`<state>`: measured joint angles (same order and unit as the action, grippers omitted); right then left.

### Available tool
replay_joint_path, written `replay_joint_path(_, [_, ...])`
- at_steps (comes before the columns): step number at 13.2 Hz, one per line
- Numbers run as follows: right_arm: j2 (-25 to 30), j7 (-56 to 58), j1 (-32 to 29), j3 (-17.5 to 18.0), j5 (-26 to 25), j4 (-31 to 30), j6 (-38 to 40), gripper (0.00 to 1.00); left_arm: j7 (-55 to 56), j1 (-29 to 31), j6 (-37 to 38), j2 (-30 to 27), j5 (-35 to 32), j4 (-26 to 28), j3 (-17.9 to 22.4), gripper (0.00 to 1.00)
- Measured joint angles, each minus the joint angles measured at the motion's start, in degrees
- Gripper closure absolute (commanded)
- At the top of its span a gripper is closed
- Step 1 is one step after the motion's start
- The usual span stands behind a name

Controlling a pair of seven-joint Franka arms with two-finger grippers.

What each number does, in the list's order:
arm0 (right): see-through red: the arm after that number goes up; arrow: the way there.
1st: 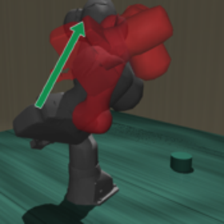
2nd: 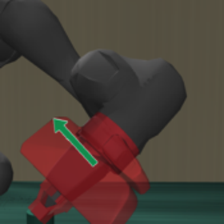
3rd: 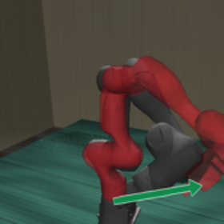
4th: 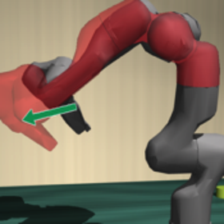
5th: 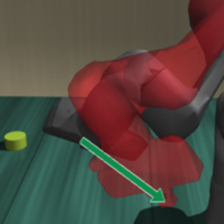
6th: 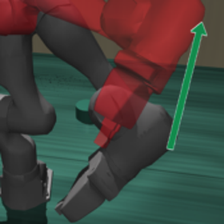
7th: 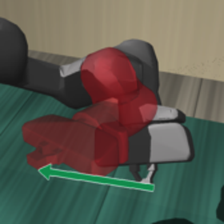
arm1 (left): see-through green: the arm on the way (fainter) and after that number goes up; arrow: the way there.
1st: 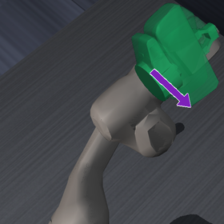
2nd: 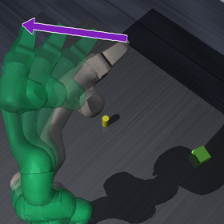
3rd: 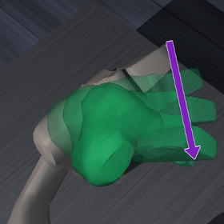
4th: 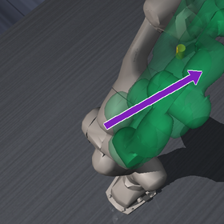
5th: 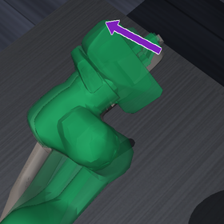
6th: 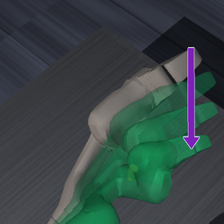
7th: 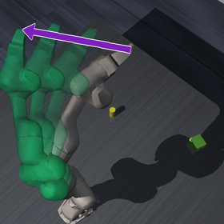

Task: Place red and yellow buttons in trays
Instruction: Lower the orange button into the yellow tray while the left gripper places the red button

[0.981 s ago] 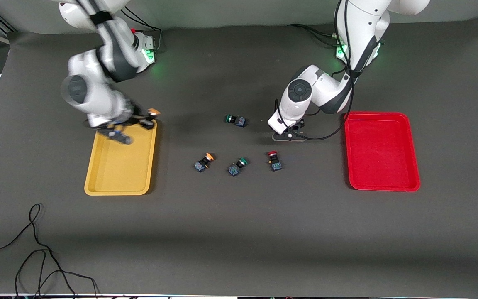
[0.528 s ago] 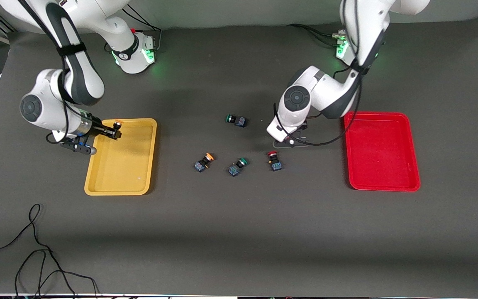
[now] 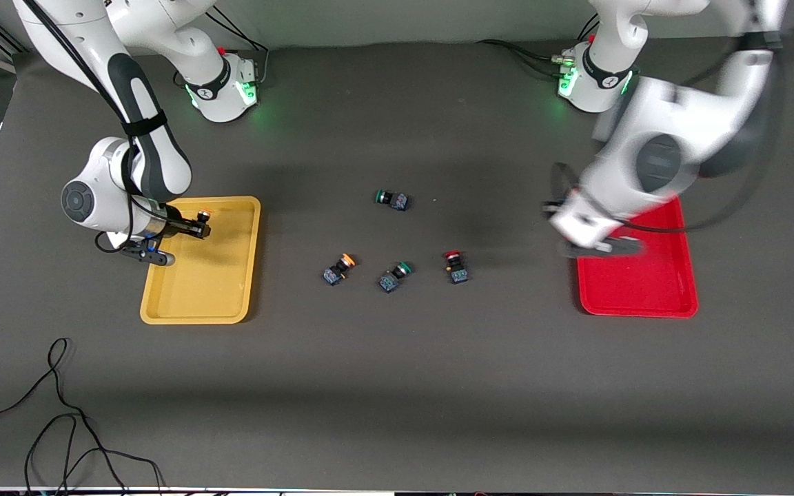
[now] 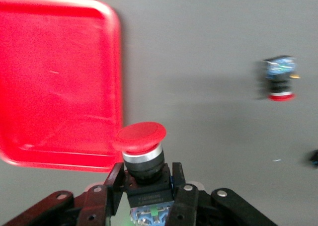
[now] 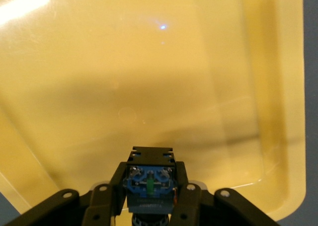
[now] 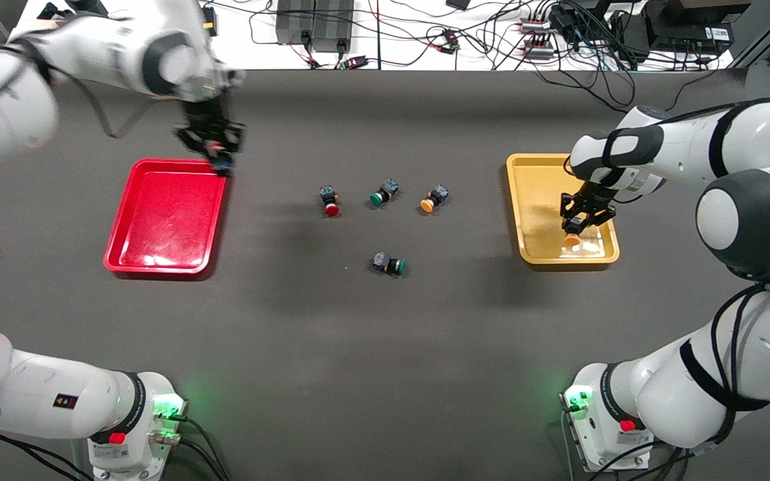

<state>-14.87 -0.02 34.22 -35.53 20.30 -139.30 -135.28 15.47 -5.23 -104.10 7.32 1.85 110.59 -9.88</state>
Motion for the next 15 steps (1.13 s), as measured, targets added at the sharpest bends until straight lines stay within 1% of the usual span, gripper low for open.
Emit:
replay_joint_path(1, [0.07, 0.01, 0.01, 0.0, 0.04, 0.27, 0.0, 0.0, -4.78, 4.42, -0.09, 0.18, -0.01, 0.36, 0.16, 0.75])
replay_joint_path(2, [0.22, 0.01, 0.02, 0.0, 0.07, 0.65, 0.16, 0.0, -7.84, 7.2, -1.03, 0.5, -0.3, 1.39, 0.29, 0.75])
replay_joint_path(3, [0.65, 0.01, 0.06, 0.0, 0.13, 1.05, 0.62, 0.0, -9.25, 8.43, -4.23, 0.96, -1.1, 3.46, 0.37, 0.75])
replay_joint_path(5, [2.68, 0.02, 0.22, 0.03, 0.18, 2.79, 3.39, 0.0, -9.54, 8.8, -14.15, 3.29, -2.97, 9.02, 0.21, 0.75])
replay_joint_path(6, [4.13, 0.02, 0.29, 0.03, 0.18, 4.61, 6.02, 0.0, -9.63, 8.8, -18.79, 5.36, -3.38, 11.29, 0.03, 0.74])
replay_joint_path(8, [6.45, -1.75, 0.34, 0.06, 0.18, 11.01, 12.93, 0.0, -9.8, 8.83, -25.15, 10.47, -4.71, 13.1, -0.1, 0.74])
replay_joint_path(9, [7.01, -4.12, 0.36, 0.29, 0.18, 15.32, 16.71, 0.0, -9.8, 9.14, -27.14, 12.72, -5.73, 13.13, -0.08, 0.7])
replay_joint_path(10, [7.22, -7.14, 0.33, 1.13, 0.18, 19.79, 20.16, 0.0, -9.86, 9.83, -28.6, 14.39, -6.38, 13.05, -0.07, 0.47])
replay_joint_path(11, [7.23, -11.01, 0.32, 2.8, 0.17, 23.76, 22.48, 0.0, -10.06, 10.51, -29.4, 15.31, -7.14, 12.97, -0.06, 0.07])
replay_joint_path(12, [7.19, -15.73, 0.3, 5.42, 0.12, 27.17, 23.62, 0.0, -10.23, 10.93, -29.46, 15.65, -7.79, 12.83, -0.05, 0.01])
replay_joint_path(14, [5.74, -26.5, 0.46, 12.69, -1.64, 33.96, 24.0, 0.0, -11.11, 11.05, -28.88, 15.39, -8.09, 11.98, -0.14, 0.01])
replay_joint_path(15, [3.94, -31.49, 0.55, 16.0, -2.89, 37.13, 24.01, 0.0, -11.37, 11.05, -27.12, 14.96, -8.1, 10.96, -0.23, 0.01])
